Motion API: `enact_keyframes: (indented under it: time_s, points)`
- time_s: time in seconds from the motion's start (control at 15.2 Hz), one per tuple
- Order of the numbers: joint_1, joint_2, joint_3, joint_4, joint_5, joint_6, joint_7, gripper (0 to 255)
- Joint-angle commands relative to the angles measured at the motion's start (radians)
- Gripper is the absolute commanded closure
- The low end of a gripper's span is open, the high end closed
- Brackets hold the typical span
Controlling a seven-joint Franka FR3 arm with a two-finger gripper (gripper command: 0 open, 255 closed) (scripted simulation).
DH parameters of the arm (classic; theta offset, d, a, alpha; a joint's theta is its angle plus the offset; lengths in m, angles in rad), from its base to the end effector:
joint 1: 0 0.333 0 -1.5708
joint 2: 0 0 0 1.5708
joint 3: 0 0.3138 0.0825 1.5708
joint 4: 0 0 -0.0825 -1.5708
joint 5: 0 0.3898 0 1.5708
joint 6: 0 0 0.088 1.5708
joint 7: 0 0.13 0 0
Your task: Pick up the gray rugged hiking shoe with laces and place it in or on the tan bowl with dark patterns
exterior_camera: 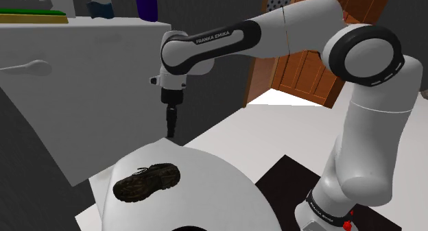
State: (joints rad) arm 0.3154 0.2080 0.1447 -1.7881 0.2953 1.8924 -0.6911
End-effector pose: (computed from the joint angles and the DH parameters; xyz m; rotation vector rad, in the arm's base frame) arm 0.5363 0.2923 0.4048 -2.4512 -1.4053 0.0943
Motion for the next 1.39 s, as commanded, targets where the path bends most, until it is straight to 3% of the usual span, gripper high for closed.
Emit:
enact_keyframes:
  time_s: [0.0,0.66,1.32]
  points:
    - [0.015,0.052,0.02,0.049,0.007,-0.011,-0.033,0]
    - [0.107,0.315,0.117,0.309,0.001,-0.072,-0.16,0]
    - [0.125,0.326,0.122,0.231,0.008,0.022,-0.168,0]
